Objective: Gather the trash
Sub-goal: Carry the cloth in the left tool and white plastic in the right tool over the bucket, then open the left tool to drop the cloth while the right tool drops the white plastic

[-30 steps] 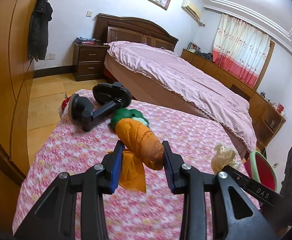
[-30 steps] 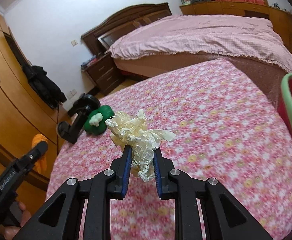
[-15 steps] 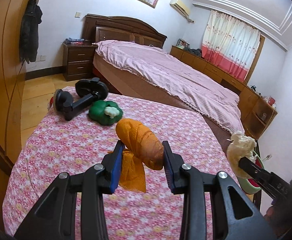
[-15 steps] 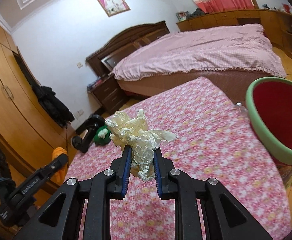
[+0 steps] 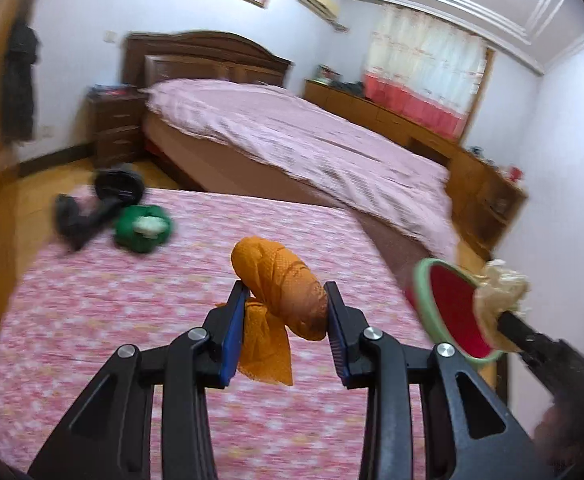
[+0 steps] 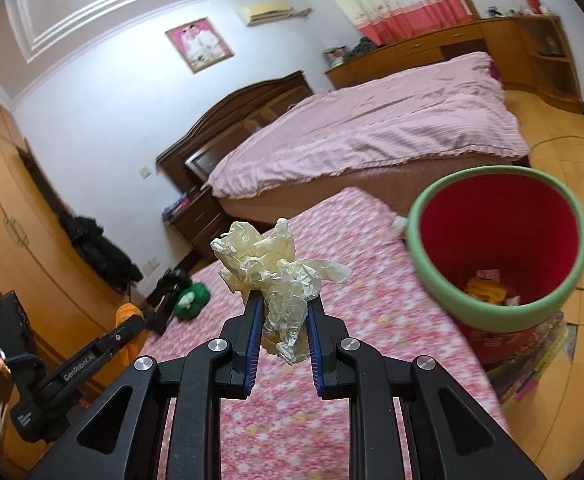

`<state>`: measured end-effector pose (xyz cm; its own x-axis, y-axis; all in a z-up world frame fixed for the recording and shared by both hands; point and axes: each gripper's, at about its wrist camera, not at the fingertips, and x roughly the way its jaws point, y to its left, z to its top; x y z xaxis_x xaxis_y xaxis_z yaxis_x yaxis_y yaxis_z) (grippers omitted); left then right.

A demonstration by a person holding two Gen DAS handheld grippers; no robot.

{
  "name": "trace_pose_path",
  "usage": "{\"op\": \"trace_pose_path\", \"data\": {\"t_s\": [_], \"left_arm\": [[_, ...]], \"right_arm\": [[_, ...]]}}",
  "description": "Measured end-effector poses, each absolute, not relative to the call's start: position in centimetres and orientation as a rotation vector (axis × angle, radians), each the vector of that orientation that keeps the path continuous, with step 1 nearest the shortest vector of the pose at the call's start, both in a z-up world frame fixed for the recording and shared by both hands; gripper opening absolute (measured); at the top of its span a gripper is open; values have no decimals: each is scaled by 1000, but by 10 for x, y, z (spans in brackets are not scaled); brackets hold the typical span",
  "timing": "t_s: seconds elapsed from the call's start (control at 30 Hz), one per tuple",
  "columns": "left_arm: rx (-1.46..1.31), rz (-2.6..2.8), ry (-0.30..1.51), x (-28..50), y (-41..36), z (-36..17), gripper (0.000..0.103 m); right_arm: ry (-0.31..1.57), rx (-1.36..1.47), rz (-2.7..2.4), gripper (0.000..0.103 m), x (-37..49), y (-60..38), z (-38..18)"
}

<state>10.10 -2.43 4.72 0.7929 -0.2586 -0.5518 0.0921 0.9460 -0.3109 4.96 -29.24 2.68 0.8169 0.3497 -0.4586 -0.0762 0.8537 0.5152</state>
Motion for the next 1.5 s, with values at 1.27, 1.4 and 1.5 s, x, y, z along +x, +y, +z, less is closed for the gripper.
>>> {"op": "trace_pose_path", "data": {"t_s": [1.27, 1.4, 1.5], "left_arm": [[-41, -696, 894, 200, -292, -30, 40], [-30, -695, 897, 200, -299, -33, 50], [-32, -692, 883, 201, -299, -31, 54]], "right_arm": [[657, 556, -150, 21, 94, -473, -50], [662, 552, -146, 21, 101, -475, -53], [667, 554, -134, 23, 106, -476, -55]]}}
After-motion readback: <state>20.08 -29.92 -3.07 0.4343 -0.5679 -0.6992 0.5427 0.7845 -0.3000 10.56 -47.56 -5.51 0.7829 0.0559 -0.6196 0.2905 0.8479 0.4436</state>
